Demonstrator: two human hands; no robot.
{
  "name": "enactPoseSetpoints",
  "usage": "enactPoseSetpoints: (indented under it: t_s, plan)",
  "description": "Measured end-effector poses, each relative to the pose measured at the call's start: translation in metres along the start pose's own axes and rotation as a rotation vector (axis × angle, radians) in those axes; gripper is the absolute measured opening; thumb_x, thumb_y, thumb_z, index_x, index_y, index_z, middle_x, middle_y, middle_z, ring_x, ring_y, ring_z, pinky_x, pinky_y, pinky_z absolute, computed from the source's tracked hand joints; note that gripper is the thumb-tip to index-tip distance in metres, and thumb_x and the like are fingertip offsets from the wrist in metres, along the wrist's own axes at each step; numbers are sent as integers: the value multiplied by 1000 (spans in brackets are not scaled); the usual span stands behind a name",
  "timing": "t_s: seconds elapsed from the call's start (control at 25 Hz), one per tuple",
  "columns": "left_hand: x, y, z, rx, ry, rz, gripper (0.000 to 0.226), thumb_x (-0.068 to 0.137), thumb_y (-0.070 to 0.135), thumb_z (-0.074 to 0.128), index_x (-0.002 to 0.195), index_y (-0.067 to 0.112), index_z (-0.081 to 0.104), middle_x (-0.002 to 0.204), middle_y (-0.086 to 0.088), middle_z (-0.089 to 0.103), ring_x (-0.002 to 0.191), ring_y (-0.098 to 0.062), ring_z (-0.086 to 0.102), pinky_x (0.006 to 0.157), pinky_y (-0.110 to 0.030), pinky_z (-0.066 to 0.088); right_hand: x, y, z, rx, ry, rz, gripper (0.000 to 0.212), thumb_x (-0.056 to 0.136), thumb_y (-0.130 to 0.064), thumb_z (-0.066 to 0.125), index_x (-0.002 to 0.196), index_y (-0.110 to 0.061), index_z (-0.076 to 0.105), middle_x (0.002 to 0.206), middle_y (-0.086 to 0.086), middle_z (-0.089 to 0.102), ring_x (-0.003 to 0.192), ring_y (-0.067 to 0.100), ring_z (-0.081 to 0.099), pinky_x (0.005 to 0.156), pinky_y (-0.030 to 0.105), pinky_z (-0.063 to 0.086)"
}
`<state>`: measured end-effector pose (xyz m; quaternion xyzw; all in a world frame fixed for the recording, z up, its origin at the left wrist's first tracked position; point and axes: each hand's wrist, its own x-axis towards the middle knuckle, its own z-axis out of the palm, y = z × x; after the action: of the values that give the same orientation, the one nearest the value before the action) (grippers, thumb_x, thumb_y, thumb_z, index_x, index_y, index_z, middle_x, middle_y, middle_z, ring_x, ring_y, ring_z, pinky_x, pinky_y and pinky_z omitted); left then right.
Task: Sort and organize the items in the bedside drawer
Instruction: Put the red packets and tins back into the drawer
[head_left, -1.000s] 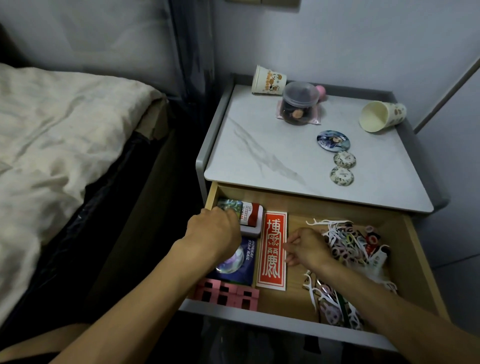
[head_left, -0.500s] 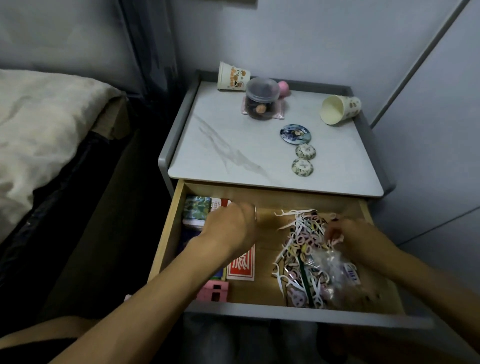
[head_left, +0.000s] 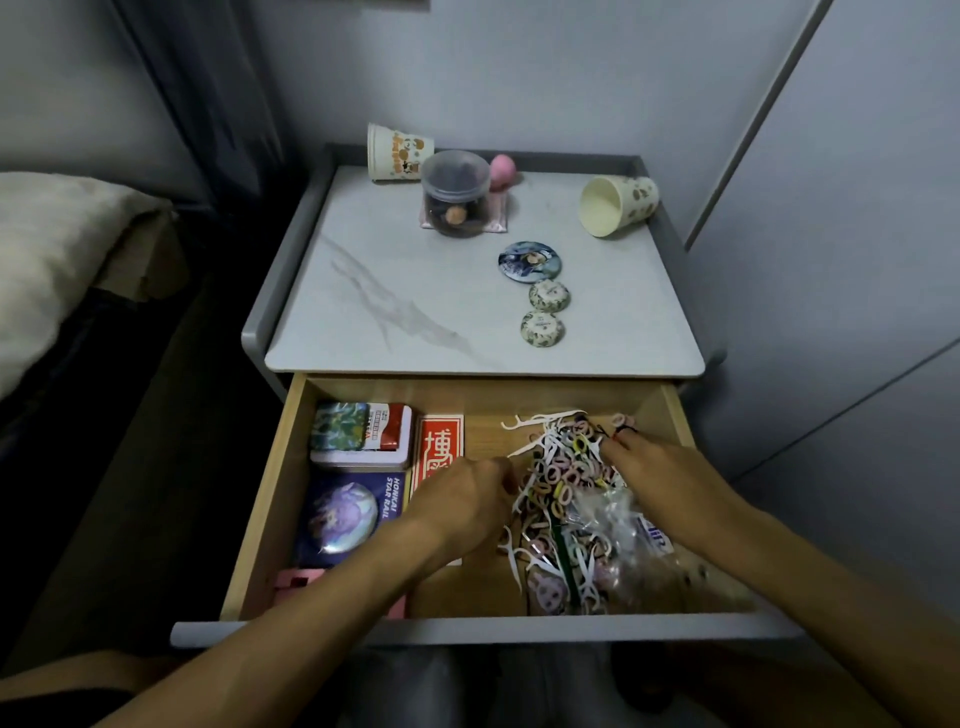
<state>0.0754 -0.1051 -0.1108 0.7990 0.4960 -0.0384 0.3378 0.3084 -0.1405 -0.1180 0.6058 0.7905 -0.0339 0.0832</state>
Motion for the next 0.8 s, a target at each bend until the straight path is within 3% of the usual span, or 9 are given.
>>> enactPoseSetpoints:
  t_s: [0.08,0.16,0.24,0.44,0.64,0.8]
  plan:
    - [3,1,4,-6,-10,-3,24,93,15,55,114,22,64,112,-8,69,85,-24,66,76,-32,54,-1,-7,-8,153,-5,-48,36,90,-8,58,119,-29,61,119,-9,59,102,9,60,85,22,49]
    - [5,0,7,-23,-29,-26,23,94,13,54,113,20,64,112,-8,68,81,-21,64,75,-32,53,-6,-22,-9,310,-157,-151,30,95,-20,57,121,-35,62,116,-16,60,101,0,58,93,20,48]
    - [8,-3,10,-33,-53,-59,23,96,15,51,114,18,64,113,-9,68,87,-23,65,78,-33,54,-7,-38,-2,384,-261,-247,29,98,-27,54,125,-35,61,116,-14,64,101,3,61,95,22,48]
    - [10,1,16,-223,-125,-141,28,98,15,45,119,13,62,112,-15,68,98,-30,67,84,-39,56,3,-52,10,167,-190,-228,23,97,-38,53,115,-25,62,103,2,69,97,21,64,86,41,53]
    - [14,-2,19,-226,-87,-188,27,98,22,45,118,14,62,117,-13,67,105,-29,64,90,-39,53,6,-59,4,29,-238,-169,22,91,-33,61,109,-21,62,95,3,66,94,22,63,84,38,51]
    - [15,-4,23,-163,-12,-207,29,99,32,45,119,14,57,119,-11,64,106,-28,61,82,-32,47,9,-63,1,100,-247,-51,35,88,-13,62,121,-20,54,99,2,64,97,22,62,80,33,47]
